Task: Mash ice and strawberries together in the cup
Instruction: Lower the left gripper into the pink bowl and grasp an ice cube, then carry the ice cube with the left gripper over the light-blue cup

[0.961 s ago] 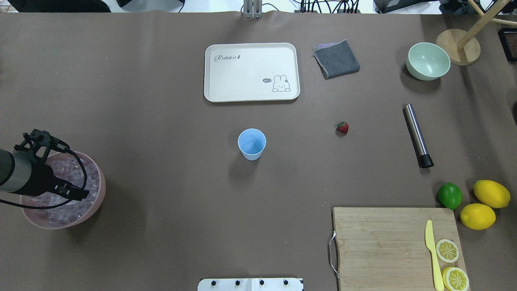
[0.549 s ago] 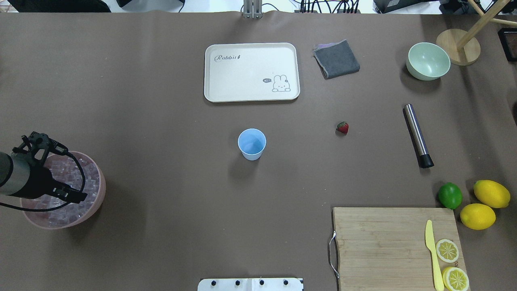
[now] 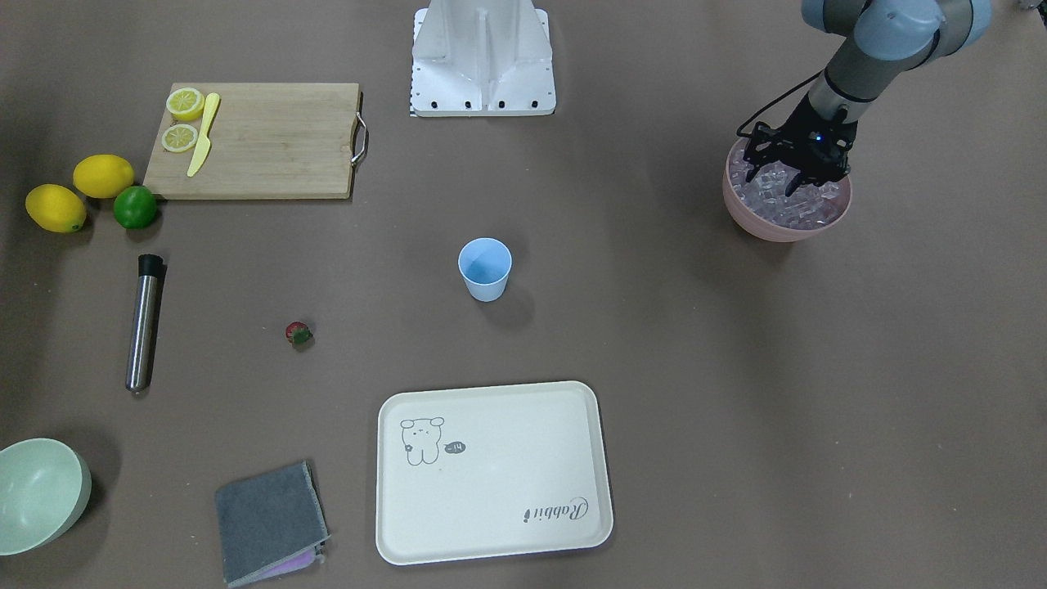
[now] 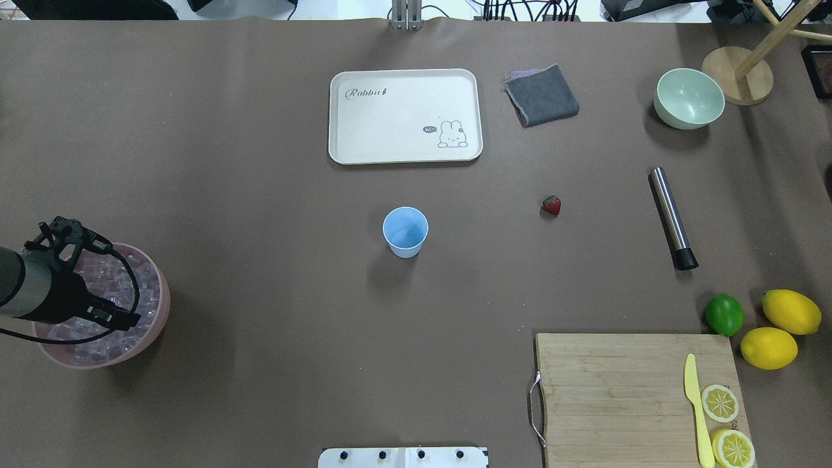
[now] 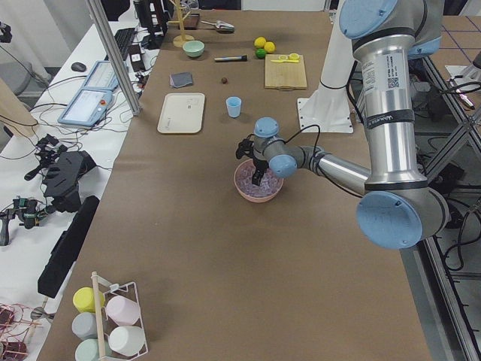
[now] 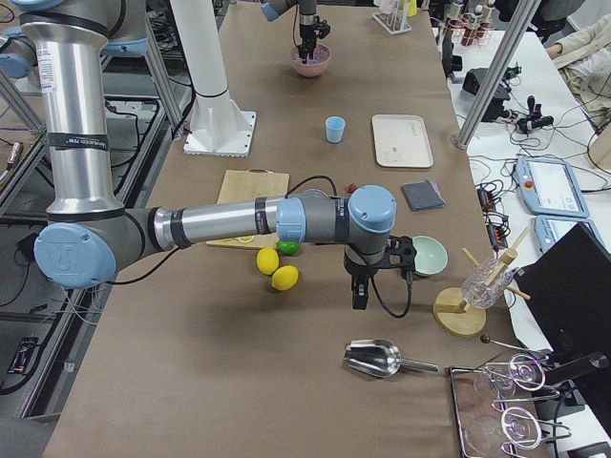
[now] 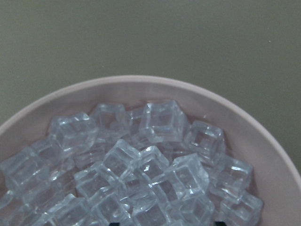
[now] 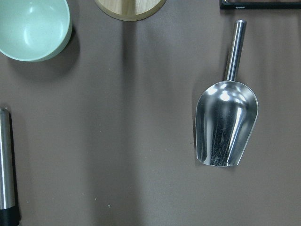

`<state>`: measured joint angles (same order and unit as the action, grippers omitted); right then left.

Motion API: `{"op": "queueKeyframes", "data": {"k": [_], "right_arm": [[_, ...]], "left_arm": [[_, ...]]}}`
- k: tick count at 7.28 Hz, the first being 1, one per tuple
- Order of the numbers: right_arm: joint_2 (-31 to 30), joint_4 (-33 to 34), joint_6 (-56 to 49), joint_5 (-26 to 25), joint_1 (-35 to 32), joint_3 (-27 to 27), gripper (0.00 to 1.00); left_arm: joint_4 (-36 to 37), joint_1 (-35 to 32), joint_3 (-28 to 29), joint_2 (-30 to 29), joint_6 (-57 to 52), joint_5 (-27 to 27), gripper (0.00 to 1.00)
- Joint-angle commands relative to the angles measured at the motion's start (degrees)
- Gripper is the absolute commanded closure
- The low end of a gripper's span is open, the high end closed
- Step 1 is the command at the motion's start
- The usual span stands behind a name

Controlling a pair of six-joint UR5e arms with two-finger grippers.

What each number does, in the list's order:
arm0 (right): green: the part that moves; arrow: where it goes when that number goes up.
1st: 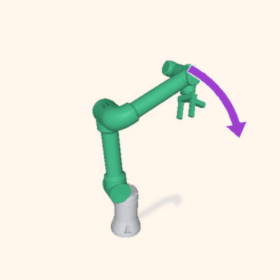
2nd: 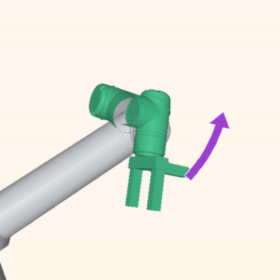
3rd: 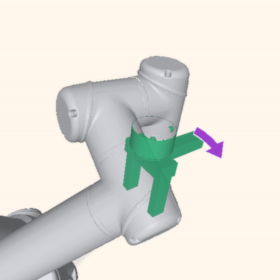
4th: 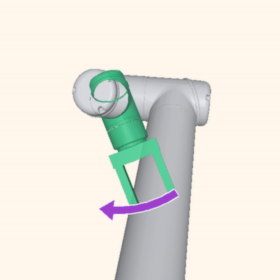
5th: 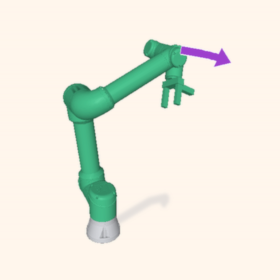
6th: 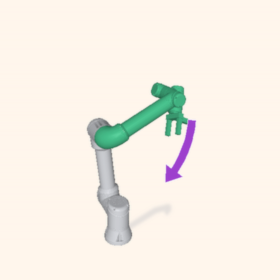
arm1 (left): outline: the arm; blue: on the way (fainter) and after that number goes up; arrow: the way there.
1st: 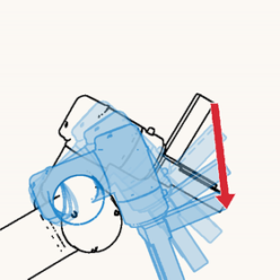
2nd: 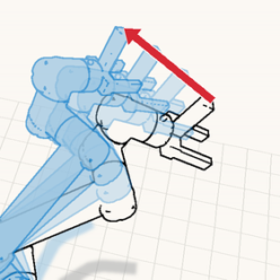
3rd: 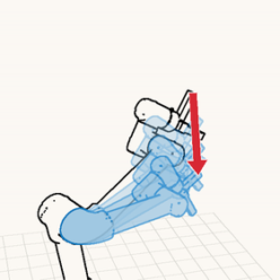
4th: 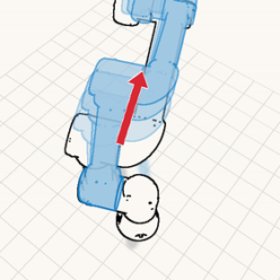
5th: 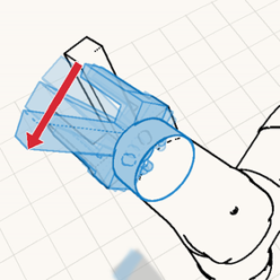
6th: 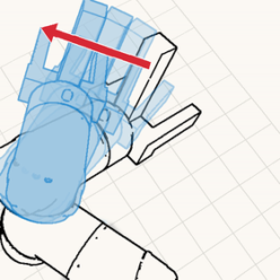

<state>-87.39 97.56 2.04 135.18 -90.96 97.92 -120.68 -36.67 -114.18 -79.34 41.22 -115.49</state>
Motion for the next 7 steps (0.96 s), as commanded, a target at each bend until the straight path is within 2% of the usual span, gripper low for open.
{"op": "queueKeyframes", "data": {"k": [1, 2, 3, 4, 7], "right_arm": [[0.0, 0.0, 0.0, 0.0, 0.0, 0.1, 0.0], [0.0, 0.0, 0.0, 0.0, 0.0, 0.1, 0.0], [0.0, 0.0, 0.0, 0.0, 0.0, 0.1, 0.0], [0.0, 0.0, 0.0, 0.0, 0.0, 0.1, 0.0], [0.2, -0.1, 0.0, 0.0, 0.0, 0.3, 0.0]], "left_arm": [[0.0, 0.0, 0.0, 0.1, 0.0, 0.0, 0.62], [0.0, 0.0, -0.2, 0.1, 0.0, -0.1, 0.82], [-0.2, 0.0, -0.6, 1.2, 0.0, -0.1, 0.95], [-0.2, -0.1, -0.8, 1.5, 0.0, -0.1, 1.0], [-0.2, -1.3, -3.7, 2.5, 0.0, -0.2, 1.0]]}}
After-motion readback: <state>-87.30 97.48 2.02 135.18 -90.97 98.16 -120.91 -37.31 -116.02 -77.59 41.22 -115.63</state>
